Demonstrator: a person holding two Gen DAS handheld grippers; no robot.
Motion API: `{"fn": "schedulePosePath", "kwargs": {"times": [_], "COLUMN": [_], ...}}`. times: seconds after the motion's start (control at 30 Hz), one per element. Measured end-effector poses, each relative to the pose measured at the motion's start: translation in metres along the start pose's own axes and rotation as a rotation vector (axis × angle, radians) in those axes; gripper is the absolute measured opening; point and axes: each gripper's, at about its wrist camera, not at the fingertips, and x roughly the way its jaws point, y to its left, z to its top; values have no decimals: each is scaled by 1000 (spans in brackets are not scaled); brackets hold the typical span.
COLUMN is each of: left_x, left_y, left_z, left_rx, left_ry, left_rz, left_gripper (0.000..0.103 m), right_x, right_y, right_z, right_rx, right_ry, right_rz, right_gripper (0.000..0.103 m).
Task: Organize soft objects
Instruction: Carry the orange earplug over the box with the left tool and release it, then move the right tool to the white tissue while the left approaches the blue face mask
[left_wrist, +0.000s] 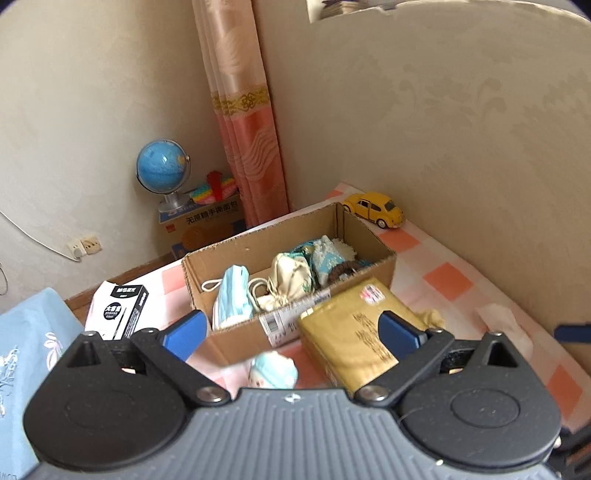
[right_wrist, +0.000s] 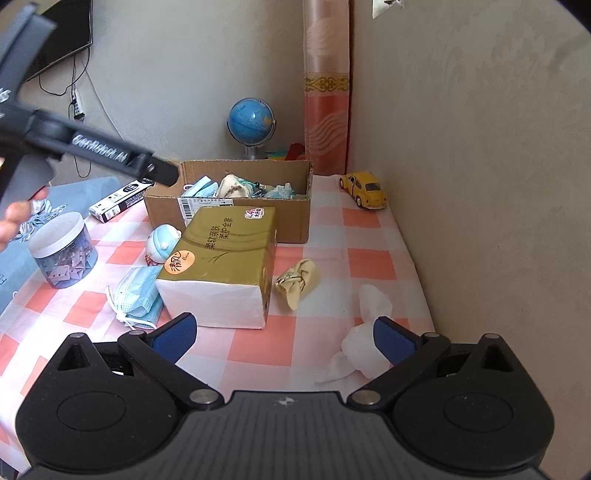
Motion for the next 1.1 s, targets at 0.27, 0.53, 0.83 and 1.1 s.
{"fn": "schedulePosePath", "kwargs": {"times": [0.27, 0.53, 0.83, 1.1], "left_x": [-21, -25, -18, -8], "left_y": [-12, -13, -11, -2], "left_z": [-28, -58, -77, -90], "left_rx": [-51, -165, -165, -201], "left_ry": [59, 57, 53, 66], "left_rz": [2, 28, 41, 19], "left_gripper": [101, 101, 100, 101], "right_x": [-6, -3, 25, 67], "right_y": [-3, -8, -25, -42], "right_z": [-2, -12, -29, -31], "right_rx": [10, 9, -20, 31], "right_ry": [-16, 8, 45, 116], "right_rz": [5, -6, -68, -115], "right_gripper": [103, 103, 103, 103]}}
